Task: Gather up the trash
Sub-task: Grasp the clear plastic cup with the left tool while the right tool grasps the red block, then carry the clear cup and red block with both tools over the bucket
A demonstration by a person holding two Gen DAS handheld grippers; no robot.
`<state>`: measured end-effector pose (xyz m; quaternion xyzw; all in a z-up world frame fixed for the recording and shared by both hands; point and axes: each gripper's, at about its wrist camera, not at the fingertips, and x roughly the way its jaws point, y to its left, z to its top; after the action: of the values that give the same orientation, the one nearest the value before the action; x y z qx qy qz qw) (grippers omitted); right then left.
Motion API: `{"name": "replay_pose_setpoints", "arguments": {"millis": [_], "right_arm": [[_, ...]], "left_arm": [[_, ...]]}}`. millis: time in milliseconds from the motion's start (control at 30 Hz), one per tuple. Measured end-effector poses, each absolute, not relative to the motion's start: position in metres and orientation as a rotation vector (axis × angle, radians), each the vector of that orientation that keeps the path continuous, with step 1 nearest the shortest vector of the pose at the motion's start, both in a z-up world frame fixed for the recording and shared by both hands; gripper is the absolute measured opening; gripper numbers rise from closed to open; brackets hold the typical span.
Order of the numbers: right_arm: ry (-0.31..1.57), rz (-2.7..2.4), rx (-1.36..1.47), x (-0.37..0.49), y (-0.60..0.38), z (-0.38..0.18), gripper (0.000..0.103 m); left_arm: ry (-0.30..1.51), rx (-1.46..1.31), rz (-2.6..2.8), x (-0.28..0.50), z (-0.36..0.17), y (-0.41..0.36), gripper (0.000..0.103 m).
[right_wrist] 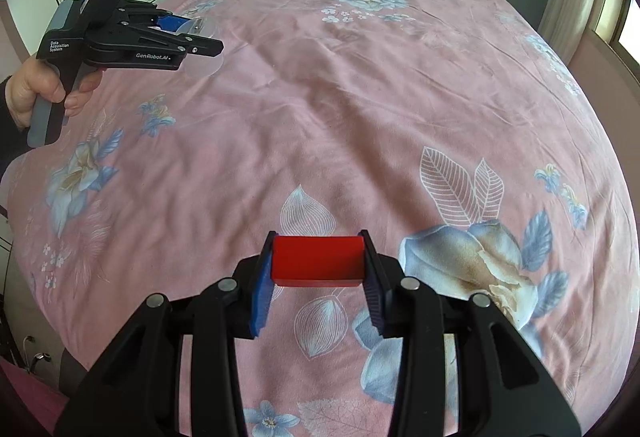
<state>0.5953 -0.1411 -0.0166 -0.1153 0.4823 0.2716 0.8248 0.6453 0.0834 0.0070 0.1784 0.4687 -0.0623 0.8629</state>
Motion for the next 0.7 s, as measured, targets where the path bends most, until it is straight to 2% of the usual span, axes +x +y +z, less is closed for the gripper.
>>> {"name": "replay_pose_setpoints", "arguments": {"millis": [700], "right_arm": [[0.849,0.486,-0.336,0.391,-0.172,0.165,0.04]], "left_arm": [[0.859,0.404,-0.187,0.413,0.174,0.018,0.05]]}}
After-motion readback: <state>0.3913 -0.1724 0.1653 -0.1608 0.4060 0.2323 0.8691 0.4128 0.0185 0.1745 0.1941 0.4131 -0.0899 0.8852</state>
